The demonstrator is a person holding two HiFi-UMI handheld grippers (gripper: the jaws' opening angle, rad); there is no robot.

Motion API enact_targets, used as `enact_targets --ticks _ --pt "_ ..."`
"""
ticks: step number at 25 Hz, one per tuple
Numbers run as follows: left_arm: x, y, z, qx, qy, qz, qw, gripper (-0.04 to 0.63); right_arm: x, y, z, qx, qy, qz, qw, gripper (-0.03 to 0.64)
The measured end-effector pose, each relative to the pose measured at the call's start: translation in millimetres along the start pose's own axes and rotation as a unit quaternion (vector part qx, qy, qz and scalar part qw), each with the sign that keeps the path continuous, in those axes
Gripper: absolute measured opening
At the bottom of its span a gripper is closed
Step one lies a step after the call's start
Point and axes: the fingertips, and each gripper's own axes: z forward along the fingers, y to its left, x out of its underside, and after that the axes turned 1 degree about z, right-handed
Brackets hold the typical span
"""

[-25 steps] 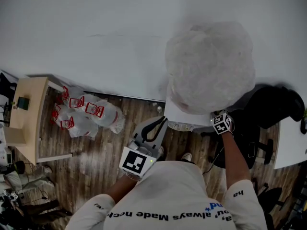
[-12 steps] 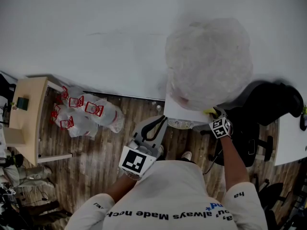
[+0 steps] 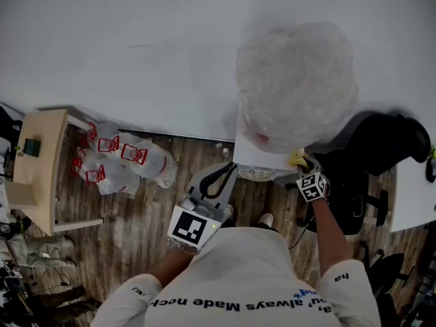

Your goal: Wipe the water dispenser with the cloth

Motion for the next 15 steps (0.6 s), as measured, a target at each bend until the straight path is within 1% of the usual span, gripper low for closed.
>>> enact_targets --ticks 10,15 --pt "-1 2 -9 0.004 -0.001 0.003 1.0000 0.037 13 21 -18 0.016 -0.002 0.012 1.000 0.060" --pt "-2 8 -12 0.005 -0.002 0.002 1.0000 0.035 18 26 -20 0.022 0.006 0.008 1.000 0.060"
